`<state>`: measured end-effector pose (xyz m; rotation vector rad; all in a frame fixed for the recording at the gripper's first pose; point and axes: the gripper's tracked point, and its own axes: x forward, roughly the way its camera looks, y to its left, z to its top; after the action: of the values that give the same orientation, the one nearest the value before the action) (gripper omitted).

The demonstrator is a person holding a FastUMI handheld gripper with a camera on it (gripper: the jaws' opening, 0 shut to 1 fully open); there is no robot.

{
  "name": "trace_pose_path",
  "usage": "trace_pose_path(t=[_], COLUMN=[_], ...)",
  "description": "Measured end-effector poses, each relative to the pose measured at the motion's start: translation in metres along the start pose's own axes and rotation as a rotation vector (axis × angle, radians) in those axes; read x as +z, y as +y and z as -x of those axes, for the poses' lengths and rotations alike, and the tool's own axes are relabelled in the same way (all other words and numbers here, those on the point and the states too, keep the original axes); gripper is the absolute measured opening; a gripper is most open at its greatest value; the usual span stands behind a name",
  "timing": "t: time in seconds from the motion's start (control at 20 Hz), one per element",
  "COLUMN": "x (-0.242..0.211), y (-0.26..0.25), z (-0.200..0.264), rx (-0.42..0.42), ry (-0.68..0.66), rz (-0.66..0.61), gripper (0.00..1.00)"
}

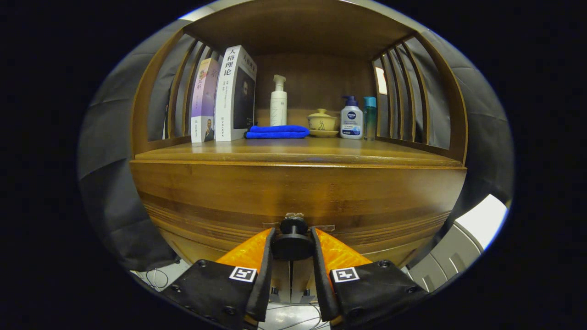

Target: Pull open the drawer, take out the items inside it, and place them on the countertop above the cabinet.

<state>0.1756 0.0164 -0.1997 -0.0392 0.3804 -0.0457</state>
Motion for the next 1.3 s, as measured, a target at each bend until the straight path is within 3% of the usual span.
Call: trace_pose_path(t=[0.1,1.3], x=[0.001,-0.023], y=[0.001,0.002], z=[0.0,0.078], rx=[0.001,-0.012], ry=[0.011,0.03], rz=[-0.011,0.038], gripper=[0.38,0.38])
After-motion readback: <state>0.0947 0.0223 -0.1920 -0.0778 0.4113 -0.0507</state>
